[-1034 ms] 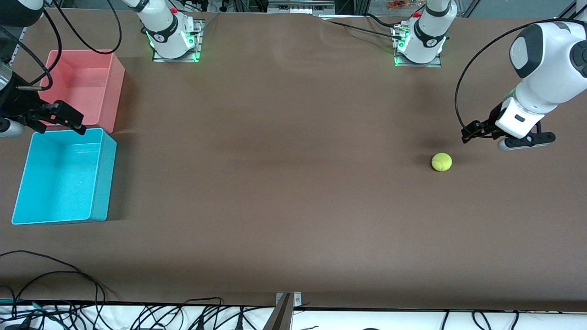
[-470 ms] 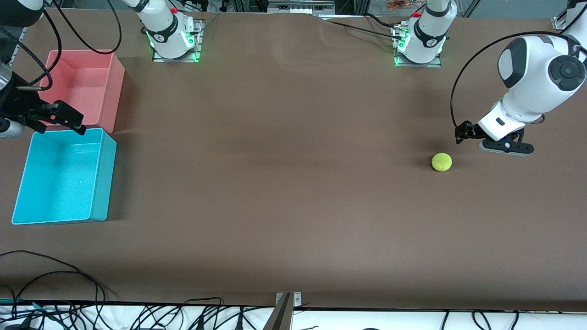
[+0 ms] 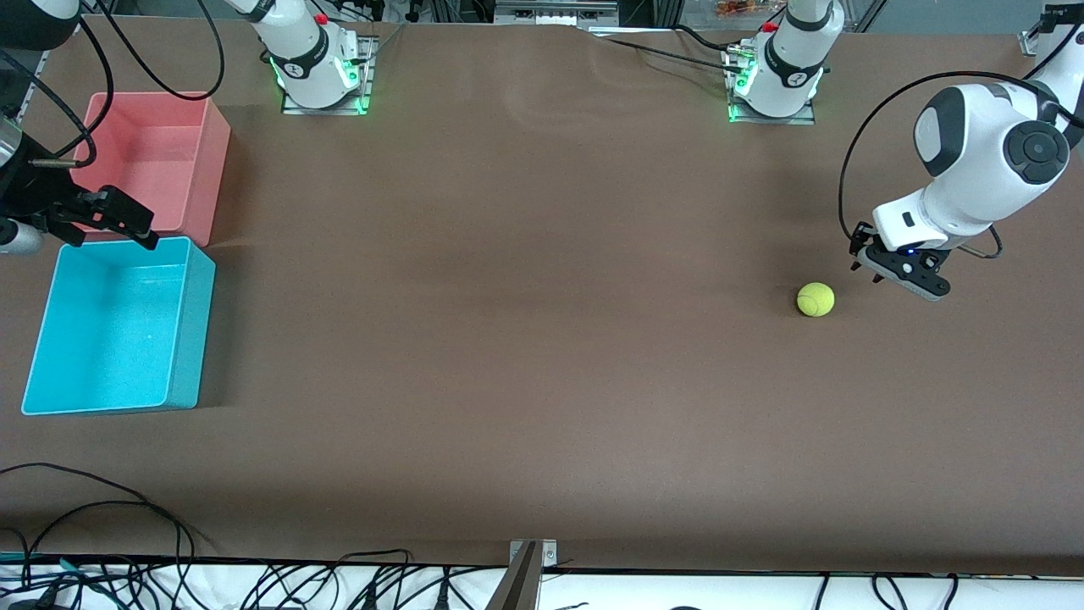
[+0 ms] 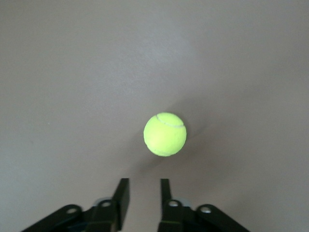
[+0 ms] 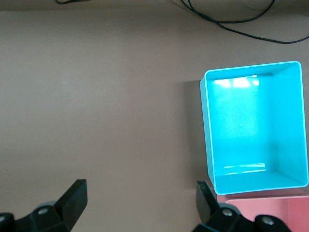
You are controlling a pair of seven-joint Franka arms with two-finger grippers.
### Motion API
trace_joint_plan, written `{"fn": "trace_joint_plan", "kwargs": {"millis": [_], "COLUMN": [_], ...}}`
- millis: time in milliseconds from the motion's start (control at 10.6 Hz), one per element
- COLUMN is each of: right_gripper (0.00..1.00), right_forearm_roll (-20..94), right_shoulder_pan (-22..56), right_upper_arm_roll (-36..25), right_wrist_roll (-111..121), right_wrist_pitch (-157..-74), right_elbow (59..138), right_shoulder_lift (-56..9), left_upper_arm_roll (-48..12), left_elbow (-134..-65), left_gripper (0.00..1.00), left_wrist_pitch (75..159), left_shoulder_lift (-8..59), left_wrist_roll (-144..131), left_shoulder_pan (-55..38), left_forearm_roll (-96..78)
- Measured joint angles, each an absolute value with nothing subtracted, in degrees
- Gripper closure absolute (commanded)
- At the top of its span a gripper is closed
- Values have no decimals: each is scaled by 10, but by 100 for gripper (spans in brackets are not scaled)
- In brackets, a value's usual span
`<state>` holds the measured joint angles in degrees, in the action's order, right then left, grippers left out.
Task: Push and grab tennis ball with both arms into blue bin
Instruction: 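Move the left gripper down over the tennis ball, then push the tennis ball with the left gripper toward the blue bin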
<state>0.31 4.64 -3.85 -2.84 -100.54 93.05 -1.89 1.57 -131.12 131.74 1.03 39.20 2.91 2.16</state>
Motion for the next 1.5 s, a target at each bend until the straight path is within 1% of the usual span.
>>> {"fn": "trace_joint_plan", "kwargs": {"millis": [282, 470, 752, 940, 1222, 1504], "right_gripper": [0, 0, 0, 0, 0, 0], "right_forearm_roll": [3, 3, 3, 3, 3, 3], "right_shoulder_pan": [46, 46, 46, 46, 47, 47], "right_upper_arm_roll": [-38, -38, -38, -38, -38, -38], "right_wrist_roll": [-28, -28, -28, -28, -28, -28], "right_wrist_pitch": [-1005, -1005, -1005, -1005, -1005, -1004], "right_elbow": [931, 931, 931, 931, 931, 931], "right_shoulder_lift": [-19, -19, -20, -21, -22, -22], "left_upper_arm_roll": [48, 63, 63, 63, 63, 63], "left_elbow": [-1312, -1315, -1316, -1317, -1317, -1317], "left_gripper": [100, 100, 100, 100, 100, 100], "left_wrist_pitch": [1318, 1322, 1342, 1380, 1420, 1443], "left_shoulder_lift": [15, 29, 61, 90, 134, 158], "left_wrist_roll": [603, 691, 785, 856, 893, 907], "left_shoulder_pan": [31, 33, 34, 34, 34, 34], "left_forearm_roll": [20, 20, 20, 19, 17, -17]}}
